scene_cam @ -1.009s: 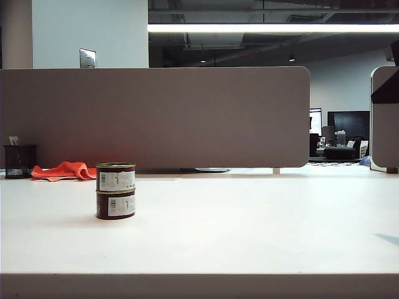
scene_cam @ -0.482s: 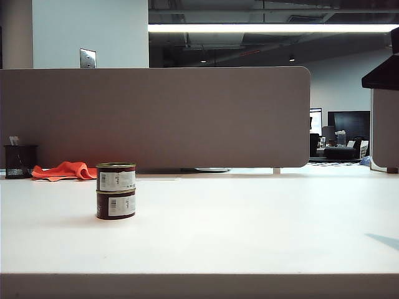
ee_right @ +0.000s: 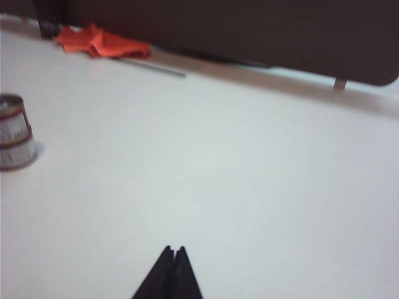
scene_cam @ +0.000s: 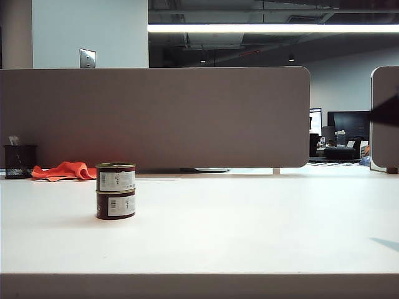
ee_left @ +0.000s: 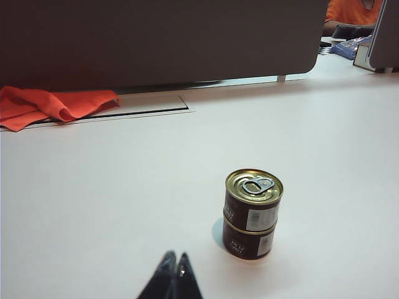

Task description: Stack a can of tomatoes on the right onto the can of tomatoes on the left.

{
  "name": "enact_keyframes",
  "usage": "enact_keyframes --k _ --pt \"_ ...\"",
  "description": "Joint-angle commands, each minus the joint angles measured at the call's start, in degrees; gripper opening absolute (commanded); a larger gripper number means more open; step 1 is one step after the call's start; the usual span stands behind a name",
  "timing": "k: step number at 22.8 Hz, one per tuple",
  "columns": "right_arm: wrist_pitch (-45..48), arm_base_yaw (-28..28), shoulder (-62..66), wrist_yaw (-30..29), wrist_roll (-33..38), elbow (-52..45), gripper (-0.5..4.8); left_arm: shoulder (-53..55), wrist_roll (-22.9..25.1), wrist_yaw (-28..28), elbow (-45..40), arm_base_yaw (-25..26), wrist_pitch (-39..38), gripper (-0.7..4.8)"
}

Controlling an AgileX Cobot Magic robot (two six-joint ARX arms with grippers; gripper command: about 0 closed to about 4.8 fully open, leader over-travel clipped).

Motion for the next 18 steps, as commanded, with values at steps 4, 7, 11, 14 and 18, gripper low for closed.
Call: enact_keyframes --k 4,7,11,14,18 --pt "0.1 0.1 -5.2 -0.2 0.3 -0.3 -0.01 0.0 0.2 -0.1 0.2 0.0 -0.4 -0.05" --pt "-6.4 0.0 -9.6 -0.2 0.2 -0.3 -0.01 0.0 0.5 -0.1 0.2 0.0 -1.0 -0.05" --pt "-14.9 0.1 -15.0 -0.2 -0.2 -0.3 -0.01 0.0 0.7 0.2 0.2 0.0 -2.0 -0.05" --pt "-18.7 0.1 -19.4 -0.2 -0.2 -0.3 -0.01 0.0 0.7 1.3 0.2 0.0 -4.4 -0.05" --pt "-25.0 0.1 -26.8 -0.2 -0.2 -0.2 -0.01 -0.1 1.3 1.4 0.2 0.0 -6.6 -0.05"
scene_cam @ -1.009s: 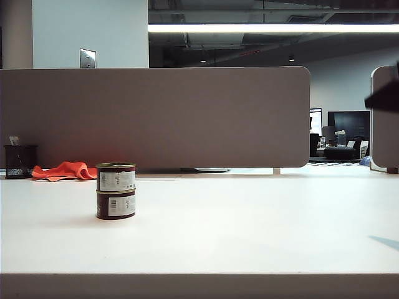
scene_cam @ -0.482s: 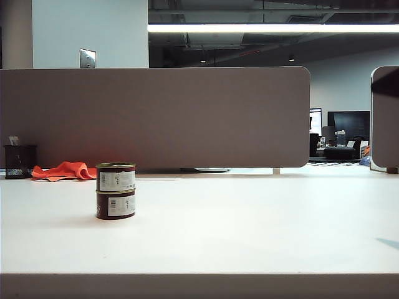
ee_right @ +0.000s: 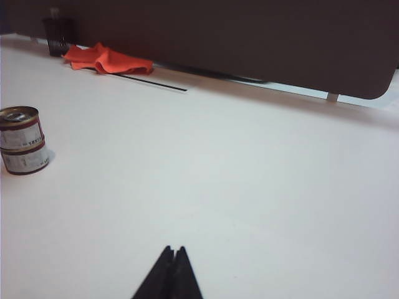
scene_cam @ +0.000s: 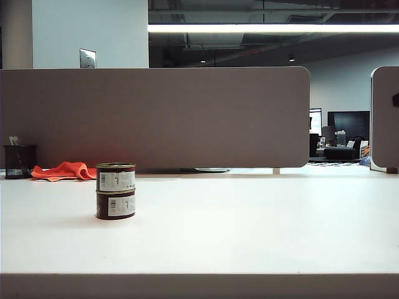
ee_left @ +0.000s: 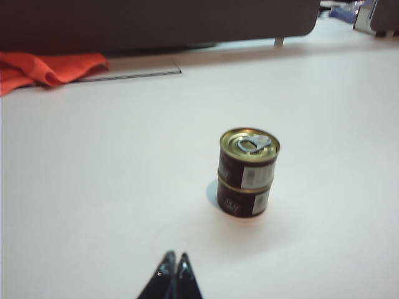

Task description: Stack a can of tomatoes on the right onto the can of tomatoes on the left.

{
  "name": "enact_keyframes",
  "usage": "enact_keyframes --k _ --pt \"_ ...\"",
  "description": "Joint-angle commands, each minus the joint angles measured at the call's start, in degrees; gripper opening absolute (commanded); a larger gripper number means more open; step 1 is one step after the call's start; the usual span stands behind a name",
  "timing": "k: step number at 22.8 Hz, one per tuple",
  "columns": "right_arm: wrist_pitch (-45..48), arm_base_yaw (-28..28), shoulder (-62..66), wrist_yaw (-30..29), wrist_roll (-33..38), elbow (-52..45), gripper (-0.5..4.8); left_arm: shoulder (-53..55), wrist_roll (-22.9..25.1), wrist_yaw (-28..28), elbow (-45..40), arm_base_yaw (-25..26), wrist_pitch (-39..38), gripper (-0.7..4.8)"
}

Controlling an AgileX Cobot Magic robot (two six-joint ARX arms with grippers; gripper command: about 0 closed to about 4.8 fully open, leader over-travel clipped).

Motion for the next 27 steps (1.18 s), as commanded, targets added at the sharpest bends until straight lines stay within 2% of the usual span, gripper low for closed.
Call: enact_keyframes --k 1,27 --pt "-2.8 0.0 -2.0 -0.1 0.0 -0.2 -0.01 -0.1 1.1 0.3 0.2 0.0 -0.3 -0.05" --pt "-3.0 0.3 -1.9 -0.1 0.0 -0.2 -0.01 -2.7 0.9 0.2 0.2 -0.1 -0.9 -0.04"
